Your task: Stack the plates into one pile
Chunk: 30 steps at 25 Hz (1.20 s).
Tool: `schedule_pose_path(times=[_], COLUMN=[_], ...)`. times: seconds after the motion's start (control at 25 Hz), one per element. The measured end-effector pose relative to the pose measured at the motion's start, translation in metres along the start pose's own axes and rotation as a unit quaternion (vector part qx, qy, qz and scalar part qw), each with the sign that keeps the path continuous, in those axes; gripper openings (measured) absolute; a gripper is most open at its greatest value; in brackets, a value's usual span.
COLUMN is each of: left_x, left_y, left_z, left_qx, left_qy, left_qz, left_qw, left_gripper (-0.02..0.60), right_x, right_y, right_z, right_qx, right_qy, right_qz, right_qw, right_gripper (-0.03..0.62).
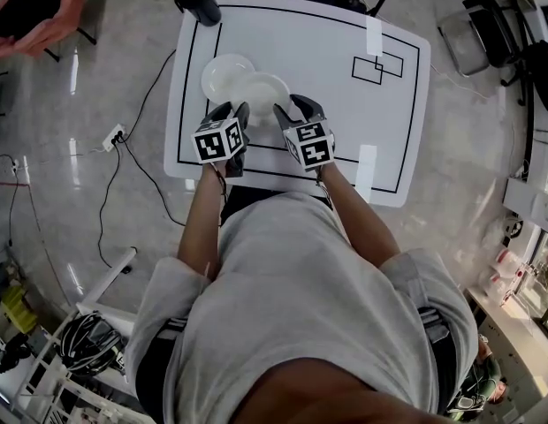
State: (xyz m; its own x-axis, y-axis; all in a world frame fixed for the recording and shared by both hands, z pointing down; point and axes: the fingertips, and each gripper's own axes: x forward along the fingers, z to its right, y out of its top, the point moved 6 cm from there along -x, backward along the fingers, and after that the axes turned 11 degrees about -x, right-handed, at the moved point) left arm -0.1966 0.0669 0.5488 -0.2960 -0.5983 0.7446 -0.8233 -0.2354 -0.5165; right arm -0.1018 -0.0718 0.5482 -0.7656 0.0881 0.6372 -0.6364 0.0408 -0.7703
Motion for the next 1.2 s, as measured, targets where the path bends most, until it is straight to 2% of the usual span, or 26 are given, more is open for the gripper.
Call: schedule_pose_path(times=[0.48, 0.8, 1.04, 1.2], left_x=[-0.015, -0.014, -0.009, -0.002], left_y=[0.017, 0.037, 0.060, 0.066], left_z=[-0.049, -0.069, -0.081, -0.087], left_qx=[-0.003, 0.025, 0.072, 0.087], left_qy=[0.001, 0.001, -0.004, -0.006], left_qz=[0.000, -0.005, -0.005, -0.007], left_qw=[1.0000, 0.9997, 0.9974, 0.9962], left_gripper=[0.169, 0.169, 0.169, 0.169], right_x=[0.030, 0.049, 0.065, 0.071], right_y=[0.027, 0.037, 0.047, 0.046], right_z=[-0.037, -0.053, -0.062, -0.067], right_qx=[-0.012, 0.010, 0.022, 0.029], right_qy=[0.005, -0.013, -0.034, -0.047], right_qz=[0.005, -0.001, 0.008, 0.007], right_qw=[1.000, 1.000, 0.999, 0.998], right_gripper=[0.189, 0.190, 0.190, 0.190])
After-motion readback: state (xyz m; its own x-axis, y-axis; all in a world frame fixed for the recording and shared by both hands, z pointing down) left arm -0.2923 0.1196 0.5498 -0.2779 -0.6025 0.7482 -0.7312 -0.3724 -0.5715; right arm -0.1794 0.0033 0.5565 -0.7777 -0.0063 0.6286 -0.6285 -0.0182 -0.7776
